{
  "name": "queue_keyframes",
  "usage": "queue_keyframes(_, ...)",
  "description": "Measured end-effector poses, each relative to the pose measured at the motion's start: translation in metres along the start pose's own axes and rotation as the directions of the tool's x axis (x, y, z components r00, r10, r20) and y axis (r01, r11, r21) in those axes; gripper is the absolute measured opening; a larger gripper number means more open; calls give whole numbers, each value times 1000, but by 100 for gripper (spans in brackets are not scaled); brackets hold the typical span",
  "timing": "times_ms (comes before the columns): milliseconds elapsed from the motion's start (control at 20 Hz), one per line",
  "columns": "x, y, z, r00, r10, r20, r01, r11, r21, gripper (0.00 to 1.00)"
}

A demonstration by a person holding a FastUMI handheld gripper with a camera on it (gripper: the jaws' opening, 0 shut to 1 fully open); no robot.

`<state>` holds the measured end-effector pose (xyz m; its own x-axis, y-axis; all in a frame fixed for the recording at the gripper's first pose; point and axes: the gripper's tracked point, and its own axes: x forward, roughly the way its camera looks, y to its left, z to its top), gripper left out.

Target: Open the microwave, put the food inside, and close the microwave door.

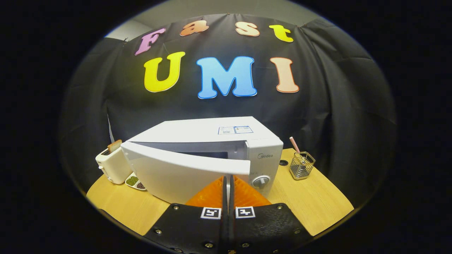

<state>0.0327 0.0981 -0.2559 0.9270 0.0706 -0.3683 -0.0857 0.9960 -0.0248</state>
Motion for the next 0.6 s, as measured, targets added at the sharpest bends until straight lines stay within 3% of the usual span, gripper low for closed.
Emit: queue_keyframes(600, 44, -8, 12, 1000, -5, 15, 6, 1000, -13, 1)
